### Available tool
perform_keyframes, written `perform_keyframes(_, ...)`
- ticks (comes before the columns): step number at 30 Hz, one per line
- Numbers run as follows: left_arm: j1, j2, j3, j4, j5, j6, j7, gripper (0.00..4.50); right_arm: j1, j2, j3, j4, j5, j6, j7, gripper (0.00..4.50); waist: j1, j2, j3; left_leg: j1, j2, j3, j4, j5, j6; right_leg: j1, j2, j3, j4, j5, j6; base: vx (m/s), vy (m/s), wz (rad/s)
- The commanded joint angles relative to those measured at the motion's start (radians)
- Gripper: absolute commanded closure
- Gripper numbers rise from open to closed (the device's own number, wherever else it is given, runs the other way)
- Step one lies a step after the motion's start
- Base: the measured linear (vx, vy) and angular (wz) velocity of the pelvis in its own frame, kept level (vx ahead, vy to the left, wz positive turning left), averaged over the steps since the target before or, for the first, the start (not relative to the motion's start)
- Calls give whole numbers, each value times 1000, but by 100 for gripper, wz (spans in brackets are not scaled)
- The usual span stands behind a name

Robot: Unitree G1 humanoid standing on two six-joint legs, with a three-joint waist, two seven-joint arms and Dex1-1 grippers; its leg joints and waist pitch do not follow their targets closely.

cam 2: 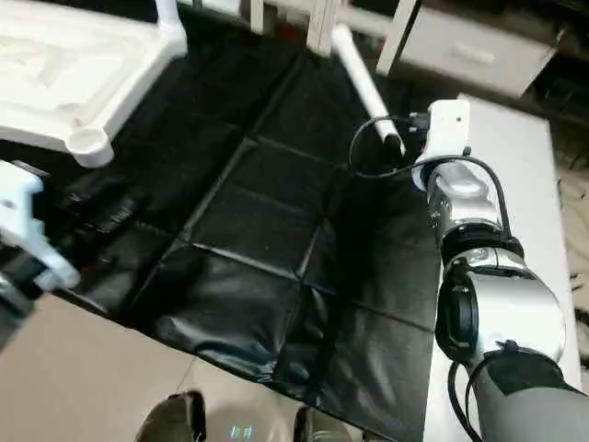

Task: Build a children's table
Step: Pick table leg

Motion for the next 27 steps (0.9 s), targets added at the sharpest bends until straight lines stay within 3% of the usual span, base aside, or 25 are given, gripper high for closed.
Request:
perform_keyframes(1,-24,27,50,-66,-92,75,24,245,-17,0,-18,19,5,-20,-8,3,7,14,-53,37,4,4,-63,-11,30,47,-16,10,-44,280,-264,0,0,0)
perform_keyframes(2,-54,47,82,-81,-140,122,42,245,-24,0,-21,23,1,-22,-20,3,12,21,-42,35,4,0,-66,-15,24,45,-20,10,-43,269,-264,0,0,0)
perform_keyframes(3,-70,55,96,-84,-160,145,51,245,-27,1,-23,24,1,-22,-26,3,12,19,-39,39,3,3,-64,-7,20,44,-18,12,-43,277,-270,0,0,0)
perform_keyframes(4,-83,69,112,-88,-184,165,59,245,-32,0,-25,26,2,-24,-34,3,16,19,-27,35,2,1,-65,2,19,45,-17,12,-44,278,-269,0,0,0)
perform_keyframes(5,-90,77,121,-91,-200,177,63,245,-35,-1,-27,26,2,-25,-40,3,16,18,-26,35,2,1,-65,9,18,48,-18,13,-43,283,-268,0,0,0)
perform_keyframes(6,-93,95,139,-99,-234,195,71,245,-40,-3,-26,28,-1,-27,-49,3,21,24,-17,33,1,-2,-66,15,18,46,-20,12,-42,287,-267,0,0,0)
perform_keyframes(8,-90,140,181,-115,-314,226,91,245,-51,-7,-16,30,-21,-35,-74,3,23,24,-17,31,-4,-3,-56,110,16,49,-12,12,-29,398,-264,0,0,0)
perform_keyframes(9,-87,149,189,-118,-333,231,98,245,-53,-8,-15,31,-24,-37,-80,3,26,32,-6,26,-7,-5,-55,131,6,44,-7,8,-29,439,-265,0,0,0)
perform_keyframes(12,-67,198,230,-135,-390,262,106,245,-70,-12,-14,32,-38,-51,-124,3,30,32,1,22,-11,-7,-52,155,-18,50,-4,9,-25,492,-252,0,0,0)
perform_keyframes(13,-60,223,263,-140,-454,283,129,245,-81,-18,-10,34,-52,-56,-145,3,36,36,2,20,-15,-9,-44,229,-35,46,8,5,-15,600,-244,0,0,0)
perform_keyframes(16,-55,266,324,-146,-549,324,175,245,-101,-22,-32,36,-42,-61,-158,3,45,36,20,16,-11,-11,-52,160,-84,45,3,7,-24,546,-224,0,0,0)
perform_keyframes(20,-43,316,372,-139,-654,340,235,245,-119,-17,-49,39,-31,-53,-149,3,60,32,33,14,-12,-15,-61,92,-126,52,-3,10,-33,468,-183,0,0,0)
perform_keyframes(21,-18,359,391,-135,-732,320,281,245,-124,-16,-45,42,-41,-41,-158,3,63,33,36,13,-11,-16,-62,84,-138,50,-3,11,-33,452,-171,0,0,0)
perform_keyframes(27,21,431,404,-137,-891,265,373,245,-125,-20,-90,47,-17,6,-179,3,76,30,41,14,-15,-21,-62,116,-197,51,4,7,-33,482,-115,0,0,0)
